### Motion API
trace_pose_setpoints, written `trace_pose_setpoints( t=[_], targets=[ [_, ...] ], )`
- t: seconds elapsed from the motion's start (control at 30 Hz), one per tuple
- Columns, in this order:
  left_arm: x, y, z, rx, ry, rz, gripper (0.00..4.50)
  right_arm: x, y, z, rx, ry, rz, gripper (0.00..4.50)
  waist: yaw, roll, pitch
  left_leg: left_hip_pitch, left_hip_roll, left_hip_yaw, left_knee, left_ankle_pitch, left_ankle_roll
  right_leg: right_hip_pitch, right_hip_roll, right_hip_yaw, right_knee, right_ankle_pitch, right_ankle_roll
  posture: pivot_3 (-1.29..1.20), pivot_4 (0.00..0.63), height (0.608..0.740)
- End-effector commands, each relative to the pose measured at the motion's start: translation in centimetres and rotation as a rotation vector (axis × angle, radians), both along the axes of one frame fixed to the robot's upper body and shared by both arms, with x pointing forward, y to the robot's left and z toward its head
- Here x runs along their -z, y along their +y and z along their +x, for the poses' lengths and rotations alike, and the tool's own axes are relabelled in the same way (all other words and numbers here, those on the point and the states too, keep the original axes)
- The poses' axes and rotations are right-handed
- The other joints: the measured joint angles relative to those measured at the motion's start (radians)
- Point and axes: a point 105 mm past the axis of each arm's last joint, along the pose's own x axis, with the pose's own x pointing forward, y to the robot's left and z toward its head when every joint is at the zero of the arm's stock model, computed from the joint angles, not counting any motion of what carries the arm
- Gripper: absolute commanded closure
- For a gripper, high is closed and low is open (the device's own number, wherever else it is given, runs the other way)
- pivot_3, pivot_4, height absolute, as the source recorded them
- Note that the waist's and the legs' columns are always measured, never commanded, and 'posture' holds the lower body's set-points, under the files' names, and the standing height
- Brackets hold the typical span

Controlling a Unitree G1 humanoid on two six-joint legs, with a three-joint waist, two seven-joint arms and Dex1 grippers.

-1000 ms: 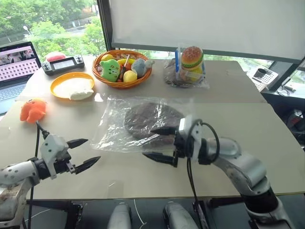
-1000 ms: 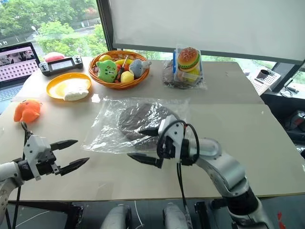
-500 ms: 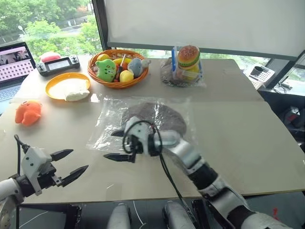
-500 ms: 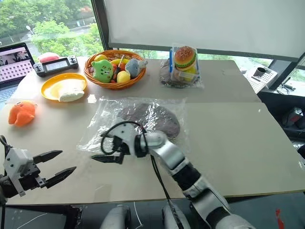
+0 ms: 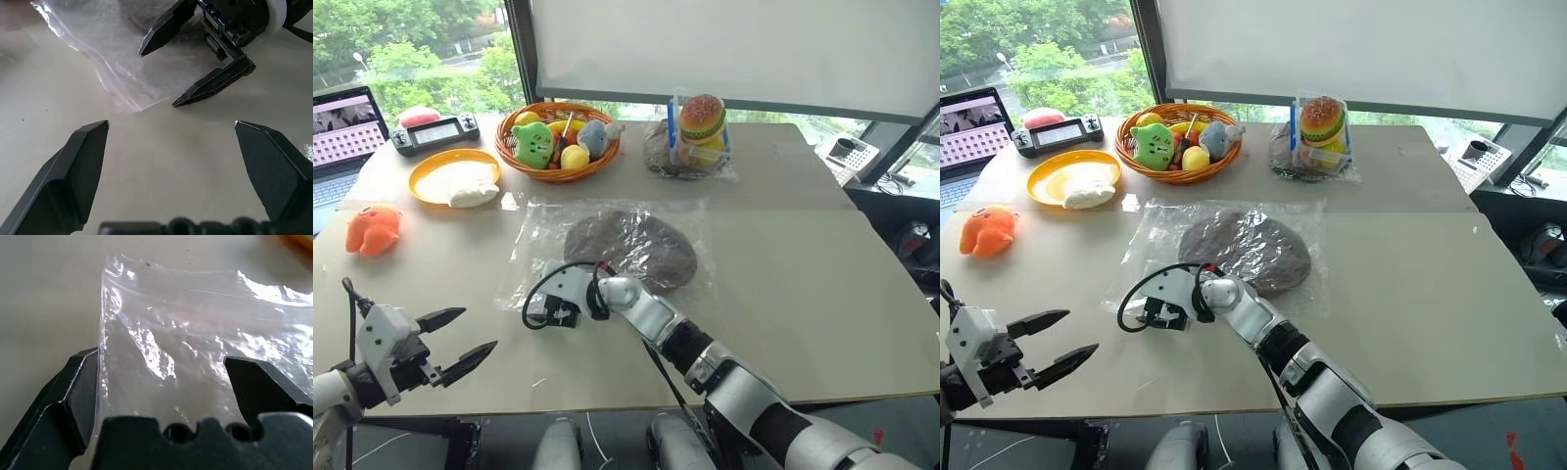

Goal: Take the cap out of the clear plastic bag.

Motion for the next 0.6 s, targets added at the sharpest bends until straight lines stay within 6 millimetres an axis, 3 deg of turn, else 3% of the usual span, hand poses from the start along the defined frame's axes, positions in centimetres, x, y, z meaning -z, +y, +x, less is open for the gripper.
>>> trace_pose_setpoints(
  t=[0.03, 0.4, 0.6],
  targets=[
    [-0.9, 0.0, 0.2, 0.002, -0.033, 0.009, 0.0, -0.2, 1.5, 0.2, 0.04, -0.012, -0.012, 0.72, 0.001, 0.0, 0.0, 0.002, 0.0, 0.0, 0.0, 0.0, 0.0, 0.001, 0.0, 0.0, 0.0, -0.001, -0.001, 0.0, 0.15, 0.74],
    [-0.5, -0.5, 0.5, 0.009, -0.031, 0.005, 0.0, 0.1, 1.7, -0.3, 0.02, 0.046, -0.008, 4.4, 0.0, 0.0, 0.0, 0.003, 0.0, 0.0, -0.001, 0.0, 0.0, 0.001, -0.001, -0.001, 0.0, -0.001, -0.001, 0.0, 0.15, 0.74],
    [-0.3, -0.7, 0.6, 0.01, -0.03, 0.004, 0.0, -1.8, 2.9, -1.9, -0.086, 0.034, 0.087, 4.49, 0.0, 0.0, 0.0, 0.002, 0.0, 0.001, -0.002, 0.0, 0.0, 0.001, -0.001, -0.001, 0.0, -0.002, -0.002, 0.0, 0.15, 0.74]
  ],
)
